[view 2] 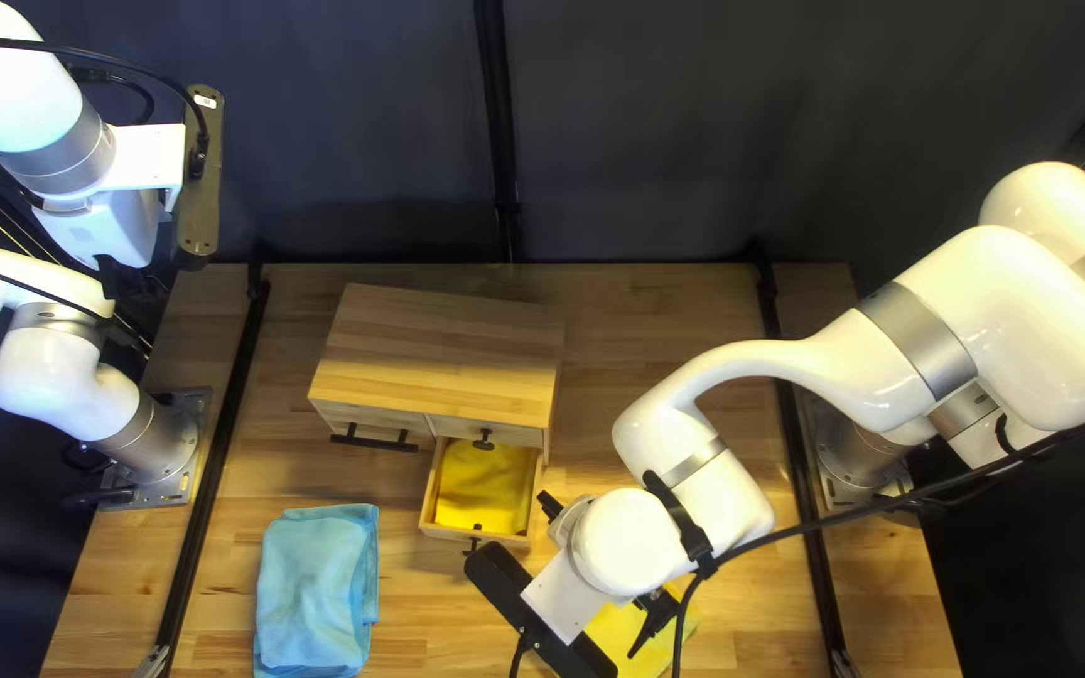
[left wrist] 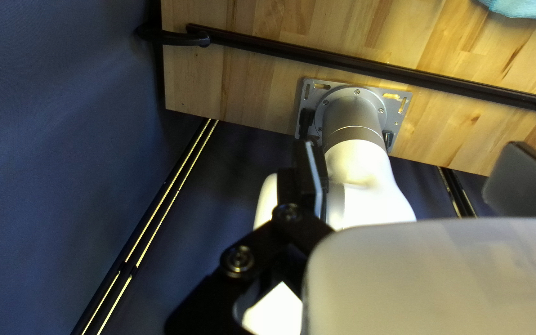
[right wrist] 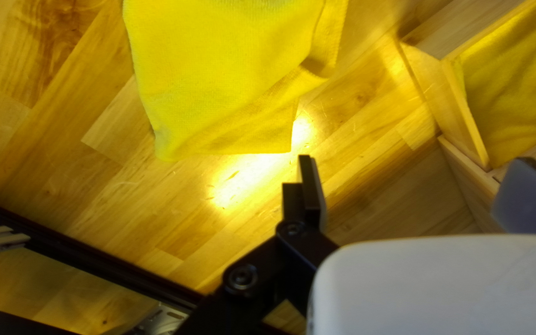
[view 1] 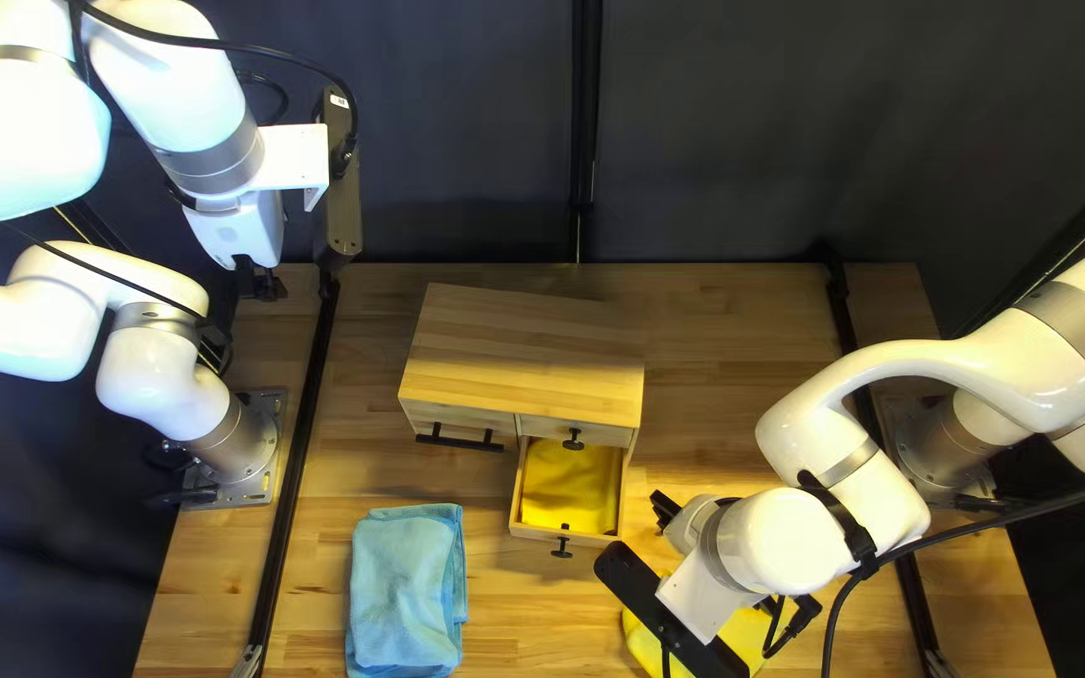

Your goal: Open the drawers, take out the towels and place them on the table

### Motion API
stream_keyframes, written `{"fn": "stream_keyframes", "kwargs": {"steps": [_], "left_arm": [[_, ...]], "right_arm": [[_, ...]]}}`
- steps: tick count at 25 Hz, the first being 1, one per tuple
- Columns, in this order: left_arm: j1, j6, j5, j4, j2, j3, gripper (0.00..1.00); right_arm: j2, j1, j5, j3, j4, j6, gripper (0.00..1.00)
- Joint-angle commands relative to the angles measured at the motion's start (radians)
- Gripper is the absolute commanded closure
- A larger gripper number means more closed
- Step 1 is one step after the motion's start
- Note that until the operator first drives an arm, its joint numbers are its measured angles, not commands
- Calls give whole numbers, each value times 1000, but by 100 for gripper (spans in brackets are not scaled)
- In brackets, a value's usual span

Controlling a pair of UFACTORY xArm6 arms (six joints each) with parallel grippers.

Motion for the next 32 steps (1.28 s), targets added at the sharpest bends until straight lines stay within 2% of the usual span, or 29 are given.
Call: {"fn": "stream_keyframes", "kwargs": {"steps": [1,12,17,25,32], "left_arm": [[0,0,0,0,0,0,0],[0,0,0,0,0,0,0],[0,0,0,0,0,0,0],[0,0,0,0,0,0,0],[0,0,0,0,0,0,0]], "right_arm": [[-6,-42,24,-20,-25,-94,0],[97,-158,-25,-112,-58,-407,0],[179,-189,-51,-177,-64,-496,0],[318,-200,-60,-295,-64,-561,0],[385,-190,-68,-340,-63,-563,0]]}}
